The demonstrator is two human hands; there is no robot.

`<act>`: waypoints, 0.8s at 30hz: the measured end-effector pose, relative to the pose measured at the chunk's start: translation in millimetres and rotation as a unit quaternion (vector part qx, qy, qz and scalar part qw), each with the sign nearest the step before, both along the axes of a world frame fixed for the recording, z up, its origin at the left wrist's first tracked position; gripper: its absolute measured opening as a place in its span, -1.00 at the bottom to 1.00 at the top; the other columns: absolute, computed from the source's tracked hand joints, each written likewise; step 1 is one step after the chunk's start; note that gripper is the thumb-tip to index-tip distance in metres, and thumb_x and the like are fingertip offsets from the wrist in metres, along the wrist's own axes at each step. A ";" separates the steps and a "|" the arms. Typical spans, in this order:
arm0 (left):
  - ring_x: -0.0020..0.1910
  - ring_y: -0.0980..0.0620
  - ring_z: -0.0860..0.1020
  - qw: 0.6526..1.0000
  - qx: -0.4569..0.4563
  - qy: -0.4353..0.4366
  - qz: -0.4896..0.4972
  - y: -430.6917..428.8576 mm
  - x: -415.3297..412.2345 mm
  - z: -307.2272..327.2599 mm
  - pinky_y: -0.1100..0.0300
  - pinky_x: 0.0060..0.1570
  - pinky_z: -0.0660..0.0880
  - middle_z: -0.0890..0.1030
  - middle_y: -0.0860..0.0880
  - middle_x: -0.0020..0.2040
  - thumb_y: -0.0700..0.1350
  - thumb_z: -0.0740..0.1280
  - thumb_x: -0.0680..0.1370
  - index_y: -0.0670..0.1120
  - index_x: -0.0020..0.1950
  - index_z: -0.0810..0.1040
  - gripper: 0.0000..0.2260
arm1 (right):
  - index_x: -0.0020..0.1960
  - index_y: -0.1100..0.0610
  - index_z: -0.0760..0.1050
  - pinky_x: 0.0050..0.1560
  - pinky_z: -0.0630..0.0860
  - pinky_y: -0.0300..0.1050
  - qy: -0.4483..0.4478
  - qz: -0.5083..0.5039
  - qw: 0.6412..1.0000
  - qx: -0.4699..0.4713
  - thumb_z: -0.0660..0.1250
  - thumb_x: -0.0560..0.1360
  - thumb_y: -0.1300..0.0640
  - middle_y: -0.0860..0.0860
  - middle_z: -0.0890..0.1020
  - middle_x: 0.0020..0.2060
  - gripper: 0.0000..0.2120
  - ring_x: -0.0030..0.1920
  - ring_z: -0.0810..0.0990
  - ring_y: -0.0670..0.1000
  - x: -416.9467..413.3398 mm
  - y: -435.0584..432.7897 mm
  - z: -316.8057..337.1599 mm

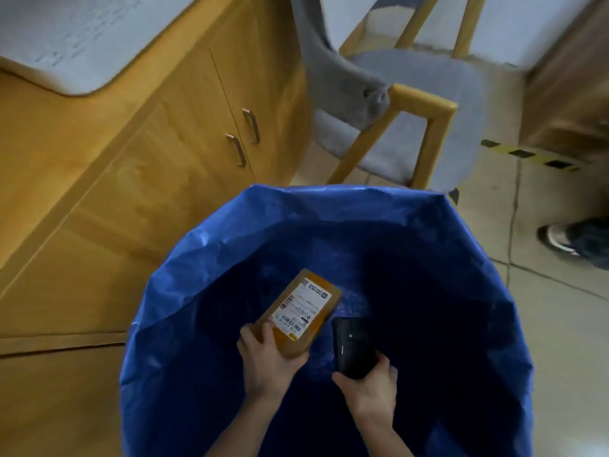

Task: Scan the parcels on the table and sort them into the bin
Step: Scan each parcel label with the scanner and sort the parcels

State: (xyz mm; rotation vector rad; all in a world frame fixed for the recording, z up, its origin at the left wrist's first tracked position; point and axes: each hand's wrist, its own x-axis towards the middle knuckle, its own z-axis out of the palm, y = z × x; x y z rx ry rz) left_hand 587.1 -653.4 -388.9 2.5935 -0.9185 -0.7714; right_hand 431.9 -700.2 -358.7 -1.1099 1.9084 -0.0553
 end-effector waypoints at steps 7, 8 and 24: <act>0.22 -0.13 0.24 0.999 0.036 0.000 -0.020 -18.9 3.5 -82.1 0.06 0.07 0.47 0.17 -0.12 0.25 0.22 0.55 0.24 -0.06 0.31 0.33 -0.22 | 0.35 0.16 0.31 0.21 0.46 0.10 0.022 0.020 0.999 0.028 0.61 0.22 0.06 0.12 0.38 0.23 -0.20 0.24 0.44 0.19 8.2 -9.5 -80.6; 0.23 -0.12 0.22 0.999 0.046 0.010 -0.023 -21.2 3.6 -91.9 0.08 0.08 0.45 0.15 -0.11 0.25 0.23 0.54 0.26 -0.04 0.33 0.31 -0.22 | 0.34 0.18 0.31 0.22 0.45 0.11 0.021 0.019 0.999 0.026 0.61 0.22 0.06 0.13 0.38 0.22 -0.20 0.23 0.43 0.20 9.1 -11.0 -91.0; 0.36 -0.08 0.32 0.966 0.177 -0.005 -0.189 -24.9 18.0 -37.4 0.01 0.25 0.42 0.32 -0.07 0.40 0.16 0.33 0.53 0.06 0.50 0.14 -0.37 | 0.36 0.13 0.32 0.27 0.40 0.04 0.021 0.034 0.998 0.053 0.60 0.19 0.01 0.11 0.38 0.21 -0.17 0.25 0.41 0.18 0.2 -4.4 -34.9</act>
